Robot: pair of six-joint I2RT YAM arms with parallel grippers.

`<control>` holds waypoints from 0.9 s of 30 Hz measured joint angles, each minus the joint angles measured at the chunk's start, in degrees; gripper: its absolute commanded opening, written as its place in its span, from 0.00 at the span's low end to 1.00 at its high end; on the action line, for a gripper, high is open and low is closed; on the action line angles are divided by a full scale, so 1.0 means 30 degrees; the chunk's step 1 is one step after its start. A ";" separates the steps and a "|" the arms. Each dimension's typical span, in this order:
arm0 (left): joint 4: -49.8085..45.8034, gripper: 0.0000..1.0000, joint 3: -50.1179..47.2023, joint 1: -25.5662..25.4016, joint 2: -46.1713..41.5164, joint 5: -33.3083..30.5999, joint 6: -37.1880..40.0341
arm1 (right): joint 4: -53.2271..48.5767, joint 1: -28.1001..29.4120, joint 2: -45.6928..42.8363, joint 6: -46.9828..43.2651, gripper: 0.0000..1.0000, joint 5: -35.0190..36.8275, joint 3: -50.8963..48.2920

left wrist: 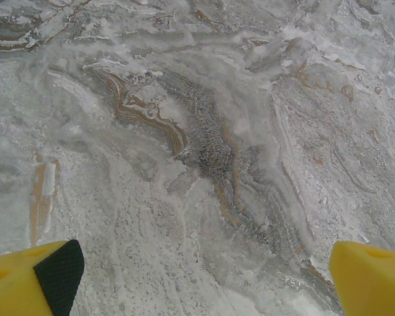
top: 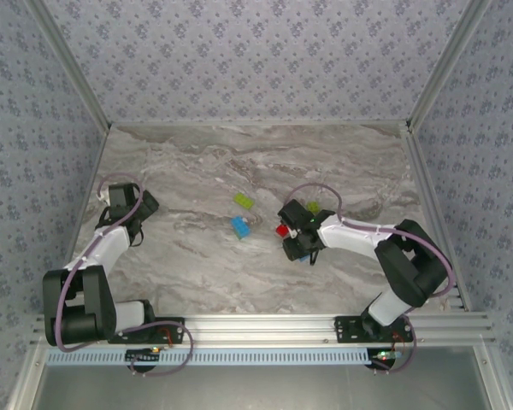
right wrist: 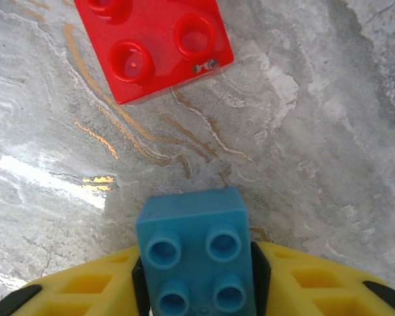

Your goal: Assemble a carrot with lego

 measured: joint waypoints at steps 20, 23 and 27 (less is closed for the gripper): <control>0.0000 0.97 0.0000 0.0000 0.0000 0.0007 0.0000 | -0.4634 0.1326 0.0940 -0.0168 0.33 -0.0240 1.0338; 0.0000 0.97 0.0000 0.0000 0.0000 0.0015 0.0000 | -0.5202 0.1537 0.3293 -0.0678 0.33 -0.0503 1.3406; 0.0000 0.98 0.0000 0.0000 0.0000 0.0015 0.0000 | -0.6302 0.2011 0.6710 -0.1486 0.33 -0.0838 1.6436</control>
